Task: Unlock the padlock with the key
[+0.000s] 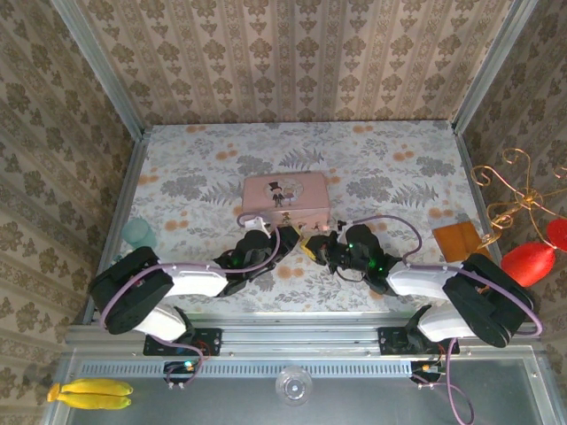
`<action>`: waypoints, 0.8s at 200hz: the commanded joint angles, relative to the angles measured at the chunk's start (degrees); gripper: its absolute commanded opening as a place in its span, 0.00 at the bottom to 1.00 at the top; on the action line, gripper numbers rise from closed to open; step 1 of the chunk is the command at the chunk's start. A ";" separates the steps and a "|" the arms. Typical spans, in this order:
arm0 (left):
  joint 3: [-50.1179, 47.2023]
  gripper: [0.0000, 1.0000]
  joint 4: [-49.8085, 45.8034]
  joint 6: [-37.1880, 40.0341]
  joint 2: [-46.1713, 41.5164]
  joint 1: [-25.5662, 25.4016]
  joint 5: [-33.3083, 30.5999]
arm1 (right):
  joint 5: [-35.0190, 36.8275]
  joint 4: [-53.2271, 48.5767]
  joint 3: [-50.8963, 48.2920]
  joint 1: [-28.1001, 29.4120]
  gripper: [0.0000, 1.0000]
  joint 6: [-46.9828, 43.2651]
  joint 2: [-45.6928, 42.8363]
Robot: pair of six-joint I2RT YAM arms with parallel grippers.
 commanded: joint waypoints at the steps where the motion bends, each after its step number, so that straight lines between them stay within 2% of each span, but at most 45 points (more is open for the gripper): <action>1: 1.55 0.00 0.55 2.86 -3.11 -2.86 3.17 | 3.74 -1.94 2.49 -1.39 0.00 -3.28 -3.38; 16: 1.38 0.00 -0.97 3.16 -4.09 -2.77 2.09 | 3.66 -4.25 2.07 -1.52 0.13 -4.61 -4.56; 33: 0.95 0.00 -2.05 3.12 -5.12 -2.44 0.84 | 3.32 -7.98 1.77 -1.59 0.32 -6.72 -5.63; 55: 0.18 0.00 -2.50 2.99 -6.12 -1.53 -0.04 | 2.42 -14.54 1.78 -1.74 0.44 -10.38 -7.42; 75: 0.41 0.00 -3.35 3.27 -6.78 -1.38 -0.69 | 1.38 -18.50 1.48 -1.89 0.45 -13.83 -10.34; 101: 1.21 0.00 -4.83 4.08 -6.97 -1.27 -0.95 | 3.30 -33.84 4.97 -1.56 0.44 -24.05 -16.63; 117: 0.78 0.00 -5.21 3.63 -6.89 -0.76 -1.21 | 4.77 -39.79 6.65 -1.39 0.44 -30.42 -19.65; 135: 0.58 0.00 -5.50 3.16 -6.79 -0.23 -0.90 | 7.59 -40.60 6.04 0.04 0.44 -37.51 -22.51; 160: 1.27 0.00 -7.31 3.14 -6.93 0.00 -0.68 | 15.22 -41.41 5.65 5.55 0.39 -48.94 -24.90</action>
